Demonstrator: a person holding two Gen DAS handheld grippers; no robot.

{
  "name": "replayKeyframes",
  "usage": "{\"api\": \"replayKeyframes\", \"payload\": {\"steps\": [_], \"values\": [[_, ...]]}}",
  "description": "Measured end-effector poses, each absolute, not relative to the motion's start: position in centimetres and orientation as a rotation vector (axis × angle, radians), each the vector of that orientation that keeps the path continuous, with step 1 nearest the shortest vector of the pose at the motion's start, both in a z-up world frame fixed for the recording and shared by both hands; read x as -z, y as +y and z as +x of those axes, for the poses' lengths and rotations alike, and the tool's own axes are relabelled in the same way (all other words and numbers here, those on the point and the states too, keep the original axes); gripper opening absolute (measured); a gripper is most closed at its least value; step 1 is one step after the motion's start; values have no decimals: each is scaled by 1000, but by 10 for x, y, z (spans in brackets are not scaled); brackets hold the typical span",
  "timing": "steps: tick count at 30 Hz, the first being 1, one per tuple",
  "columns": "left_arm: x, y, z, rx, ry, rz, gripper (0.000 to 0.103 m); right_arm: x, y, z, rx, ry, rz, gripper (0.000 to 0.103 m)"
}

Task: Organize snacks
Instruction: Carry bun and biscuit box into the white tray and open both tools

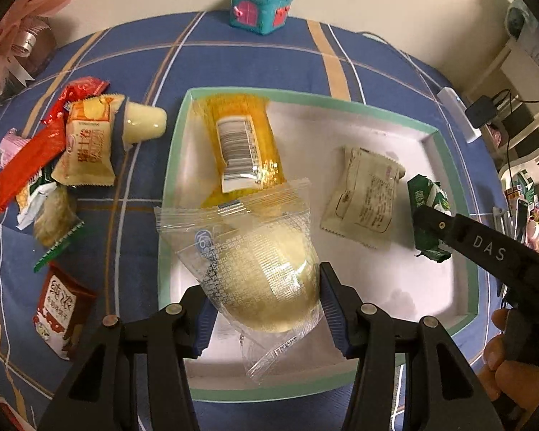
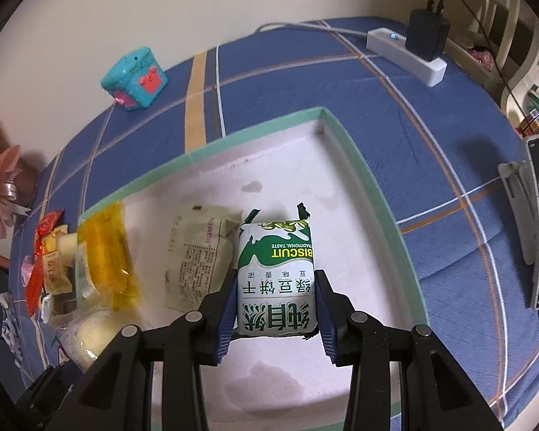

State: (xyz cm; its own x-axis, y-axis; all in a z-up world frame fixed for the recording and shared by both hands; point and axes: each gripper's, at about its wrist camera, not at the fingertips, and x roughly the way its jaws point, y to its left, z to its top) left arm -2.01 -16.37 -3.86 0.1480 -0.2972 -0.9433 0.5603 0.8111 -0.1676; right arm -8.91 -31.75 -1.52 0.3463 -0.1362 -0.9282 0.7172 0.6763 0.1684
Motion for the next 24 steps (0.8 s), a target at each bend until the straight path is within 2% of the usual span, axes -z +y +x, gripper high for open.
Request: {"api": "replayKeyframes", "payload": {"steps": [11,12,14,15,20,24], "values": [[50,-166,-21,643,1303,241,56,35,-319,-88,597,1128,618,43],[50,-166,-21,645,1307,240,56,36,-319,-88,594,1129,616,45],[51,-166,-21,642,1308,246,60,38,-320,-86,588,1131,618,57],[53,-169,-21,640,1310,254,63,39,-320,-86,584,1131,619,66],[55,-170,-19,629,1305,262,74,41,-321,-86,579,1122,608,81],[52,-169,-18,621,1287,268,88,39,-322,-87,580,1105,603,96]]}}
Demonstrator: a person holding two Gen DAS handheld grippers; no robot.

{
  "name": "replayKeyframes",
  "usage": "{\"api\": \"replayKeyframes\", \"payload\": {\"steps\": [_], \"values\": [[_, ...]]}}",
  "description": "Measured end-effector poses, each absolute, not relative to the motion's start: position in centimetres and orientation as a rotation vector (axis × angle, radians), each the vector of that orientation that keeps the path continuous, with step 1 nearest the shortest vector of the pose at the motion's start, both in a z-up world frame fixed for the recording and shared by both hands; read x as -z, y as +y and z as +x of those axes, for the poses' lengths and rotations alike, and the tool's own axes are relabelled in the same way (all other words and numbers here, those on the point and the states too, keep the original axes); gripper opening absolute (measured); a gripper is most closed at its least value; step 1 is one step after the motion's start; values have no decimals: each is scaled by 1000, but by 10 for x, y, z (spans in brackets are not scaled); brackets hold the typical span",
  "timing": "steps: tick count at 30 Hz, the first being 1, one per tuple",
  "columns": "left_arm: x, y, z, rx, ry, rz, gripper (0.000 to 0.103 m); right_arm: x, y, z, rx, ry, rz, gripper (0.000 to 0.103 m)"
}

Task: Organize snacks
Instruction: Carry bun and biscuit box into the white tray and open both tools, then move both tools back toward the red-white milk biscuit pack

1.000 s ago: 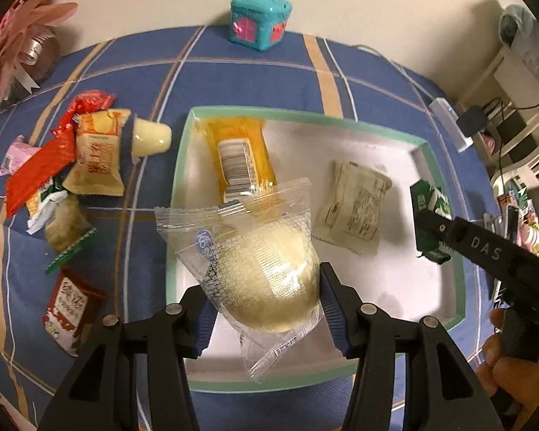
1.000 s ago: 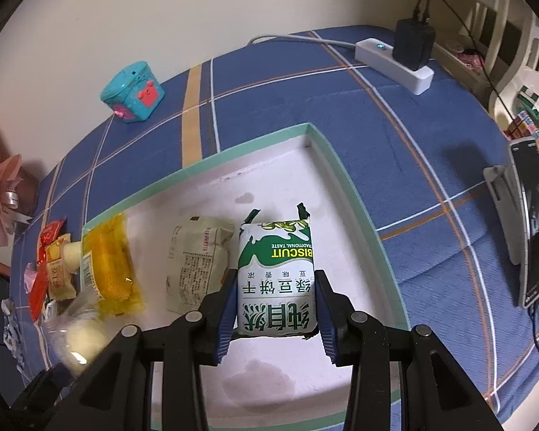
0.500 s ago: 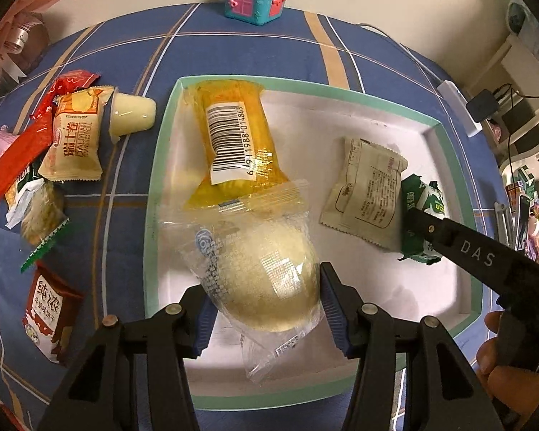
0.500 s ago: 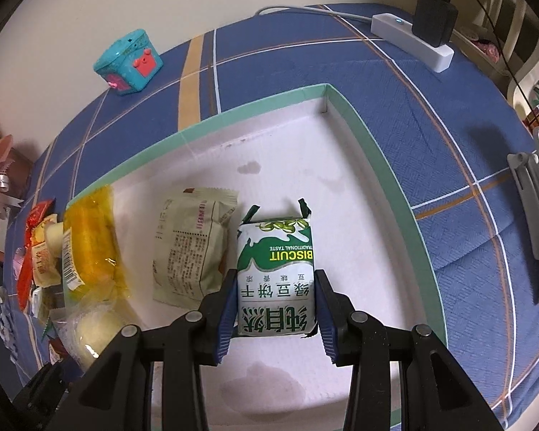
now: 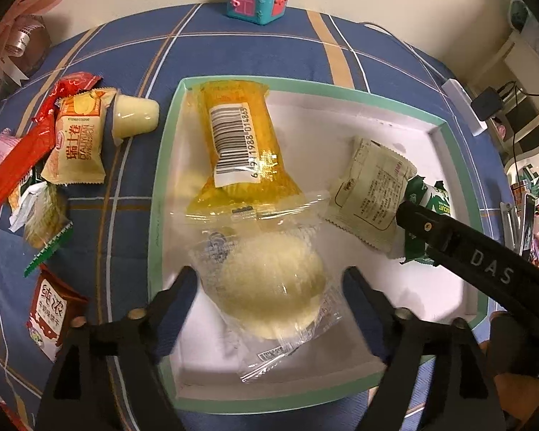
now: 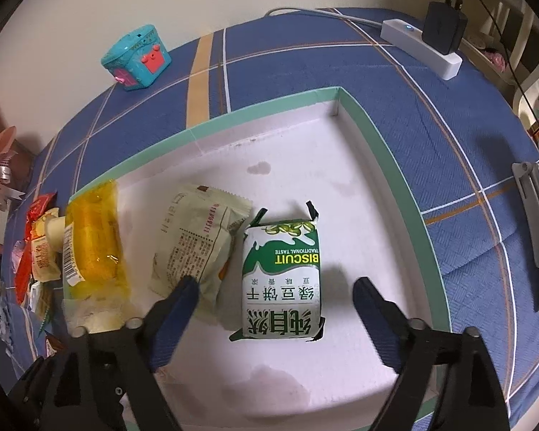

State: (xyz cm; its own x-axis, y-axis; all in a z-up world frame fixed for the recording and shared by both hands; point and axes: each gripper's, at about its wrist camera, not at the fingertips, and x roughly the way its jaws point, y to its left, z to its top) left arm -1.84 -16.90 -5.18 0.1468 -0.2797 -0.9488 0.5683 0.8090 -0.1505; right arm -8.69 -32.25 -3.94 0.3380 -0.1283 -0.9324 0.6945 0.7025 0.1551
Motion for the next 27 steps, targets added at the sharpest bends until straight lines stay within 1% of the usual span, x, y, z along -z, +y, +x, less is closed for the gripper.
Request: {"api": "replayKeyframes", "payload": {"steps": [1,4,5,10,15,21,27], "values": [[51,-169,-18,620,1281,269,92,39,-323,-87,583,1100,598,103],[45,-168,-18,612,1245,279,101,35,-324,-88,590,1075,587,103],[43,-168,-18,609,1232,282,102,33,-325,-89,592,1063,589,103],[34,-164,-13,580,1200,279,103,27,-330,-92,614,1031,591,103],[26,-151,-4,491,1193,295,103,26,-331,-96,637,1040,575,103],[20,-120,19,405,1240,225,103,25,-325,-97,650,1080,532,103],[10,-84,39,305,1216,192,103,19,-307,-97,595,1072,539,103]]}}
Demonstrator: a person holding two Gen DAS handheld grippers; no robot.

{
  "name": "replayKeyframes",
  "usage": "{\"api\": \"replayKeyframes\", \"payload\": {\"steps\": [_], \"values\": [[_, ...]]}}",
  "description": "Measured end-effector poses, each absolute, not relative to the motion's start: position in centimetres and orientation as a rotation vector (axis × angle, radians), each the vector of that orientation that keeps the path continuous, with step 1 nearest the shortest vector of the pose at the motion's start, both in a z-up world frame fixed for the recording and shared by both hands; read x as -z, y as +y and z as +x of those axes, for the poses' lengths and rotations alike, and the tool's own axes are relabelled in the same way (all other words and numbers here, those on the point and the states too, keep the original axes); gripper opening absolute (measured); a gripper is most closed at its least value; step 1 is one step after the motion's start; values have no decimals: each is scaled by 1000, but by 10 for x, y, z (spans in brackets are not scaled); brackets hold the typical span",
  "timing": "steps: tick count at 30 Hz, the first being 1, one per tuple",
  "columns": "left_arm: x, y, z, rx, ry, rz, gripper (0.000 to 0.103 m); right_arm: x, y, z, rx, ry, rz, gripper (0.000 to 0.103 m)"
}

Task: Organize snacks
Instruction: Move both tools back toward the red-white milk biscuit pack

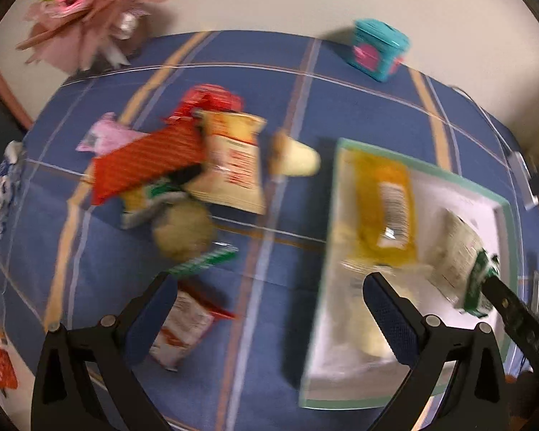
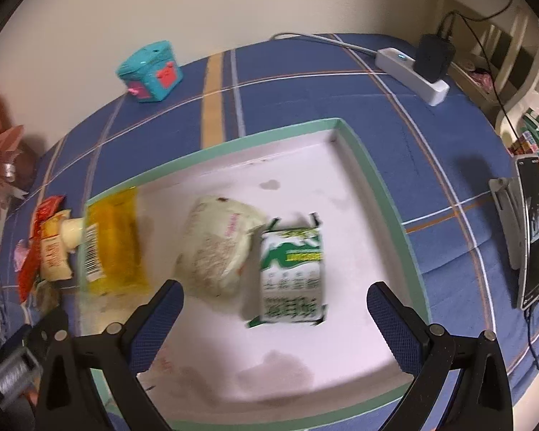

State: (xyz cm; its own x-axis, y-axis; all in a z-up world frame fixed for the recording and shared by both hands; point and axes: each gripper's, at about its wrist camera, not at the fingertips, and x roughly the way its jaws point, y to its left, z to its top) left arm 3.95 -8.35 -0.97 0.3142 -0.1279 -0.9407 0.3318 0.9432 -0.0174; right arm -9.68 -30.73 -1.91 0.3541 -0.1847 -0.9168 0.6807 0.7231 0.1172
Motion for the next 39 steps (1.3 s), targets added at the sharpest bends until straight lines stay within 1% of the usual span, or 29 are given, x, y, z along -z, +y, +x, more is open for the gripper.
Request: {"api": "replayKeyframes", "payload": {"steps": [14,20,25,33,39], "values": [[-13,17,75,132,1177,44,103,-10,-226,-64,393,1021,465,103],[-13,44,81,98,1167,39,103,-13,-185,-44,294,1021,456,103],[-2,53,83,111,1205,30,103,-4,-159,-32,258,1059,425,103],[19,42,76,165,1274,52,103,23,-140,-21,244,1149,371,103],[28,47,74,144,1299,55,103,26,-128,-16,230,1154,347,103]]}}
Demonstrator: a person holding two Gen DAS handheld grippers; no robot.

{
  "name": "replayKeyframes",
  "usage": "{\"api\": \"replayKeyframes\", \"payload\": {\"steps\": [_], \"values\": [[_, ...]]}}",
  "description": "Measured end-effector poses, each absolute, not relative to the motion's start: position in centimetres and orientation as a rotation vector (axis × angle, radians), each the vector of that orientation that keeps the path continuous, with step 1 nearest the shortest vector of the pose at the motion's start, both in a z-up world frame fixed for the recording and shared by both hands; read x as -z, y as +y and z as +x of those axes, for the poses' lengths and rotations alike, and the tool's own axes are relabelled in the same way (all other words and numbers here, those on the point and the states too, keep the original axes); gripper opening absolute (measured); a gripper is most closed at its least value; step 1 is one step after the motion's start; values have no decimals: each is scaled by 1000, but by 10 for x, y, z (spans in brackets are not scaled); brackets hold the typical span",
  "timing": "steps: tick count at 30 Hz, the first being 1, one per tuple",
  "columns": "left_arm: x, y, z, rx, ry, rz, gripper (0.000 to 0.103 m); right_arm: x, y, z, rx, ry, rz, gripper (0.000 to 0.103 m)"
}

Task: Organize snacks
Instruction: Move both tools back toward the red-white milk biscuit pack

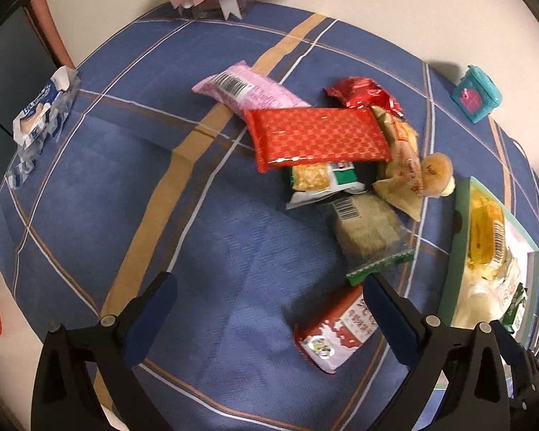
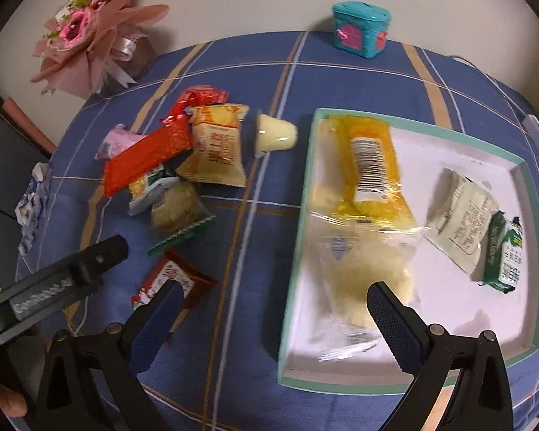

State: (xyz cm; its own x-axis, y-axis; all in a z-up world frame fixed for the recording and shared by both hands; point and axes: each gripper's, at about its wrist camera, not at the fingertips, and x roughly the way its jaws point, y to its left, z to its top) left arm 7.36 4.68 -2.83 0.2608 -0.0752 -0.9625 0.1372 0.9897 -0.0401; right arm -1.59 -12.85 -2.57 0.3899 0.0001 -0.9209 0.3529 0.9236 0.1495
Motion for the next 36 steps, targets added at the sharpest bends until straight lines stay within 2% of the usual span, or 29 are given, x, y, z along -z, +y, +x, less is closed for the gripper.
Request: {"api": "replayKeyframes", "payload": {"steps": [13,26,36], "values": [[42,90,86,10,1326,-23,103,25,-92,0,191,1140,282,103],[86,122,100,-50,1427,-57,103,64,-60,20,158,1220,303,103],[96,137,110,-44,1429,-83,103,89,-39,34,166,1262,275,103]]}}
